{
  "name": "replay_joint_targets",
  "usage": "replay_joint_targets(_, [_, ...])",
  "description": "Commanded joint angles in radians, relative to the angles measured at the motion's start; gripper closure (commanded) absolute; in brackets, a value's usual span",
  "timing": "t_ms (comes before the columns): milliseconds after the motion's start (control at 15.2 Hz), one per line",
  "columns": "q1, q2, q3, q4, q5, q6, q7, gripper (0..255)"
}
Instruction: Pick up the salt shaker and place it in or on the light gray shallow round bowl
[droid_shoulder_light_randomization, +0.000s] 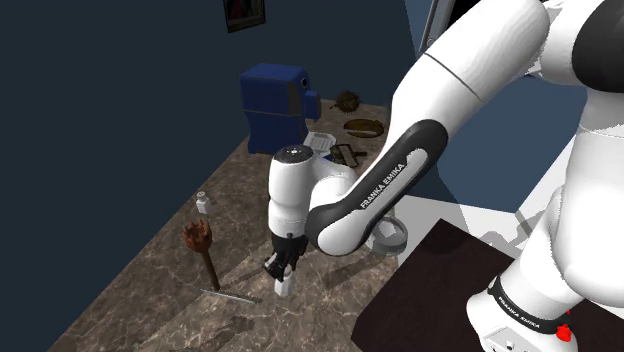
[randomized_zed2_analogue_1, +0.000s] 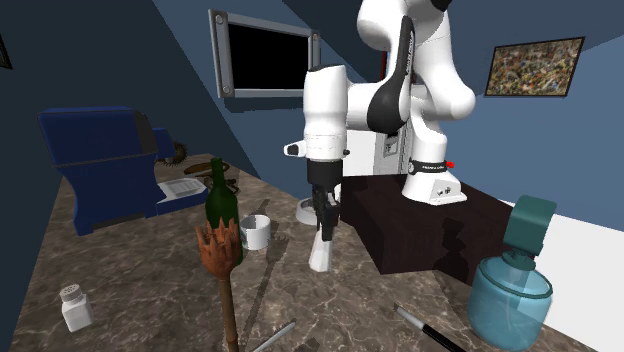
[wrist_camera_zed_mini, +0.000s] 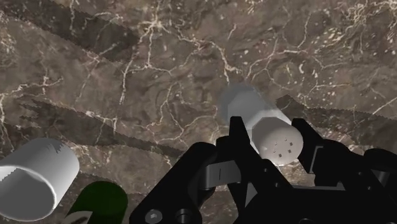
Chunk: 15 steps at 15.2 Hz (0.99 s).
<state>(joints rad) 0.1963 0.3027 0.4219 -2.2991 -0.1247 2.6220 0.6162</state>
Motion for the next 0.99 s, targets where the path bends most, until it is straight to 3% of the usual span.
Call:
replay_joint_targets(0, [-0.009, -0.026, 0.011, -0.002, 0.019, -0.023, -0.013, 255])
replay_joint_targets(66, [-0.01, -0.027, 0.012, -0.002, 0.02, -0.024, -0.014, 255])
replay_joint_targets(528, [-0.158, -0.191, 0.022, -0.195, 0.163, 0.013, -0.259, 255])
replay_joint_targets(924, [-0.247, -0.314, -0.026, -0.317, 0.279, 0.009, -0.494, 255])
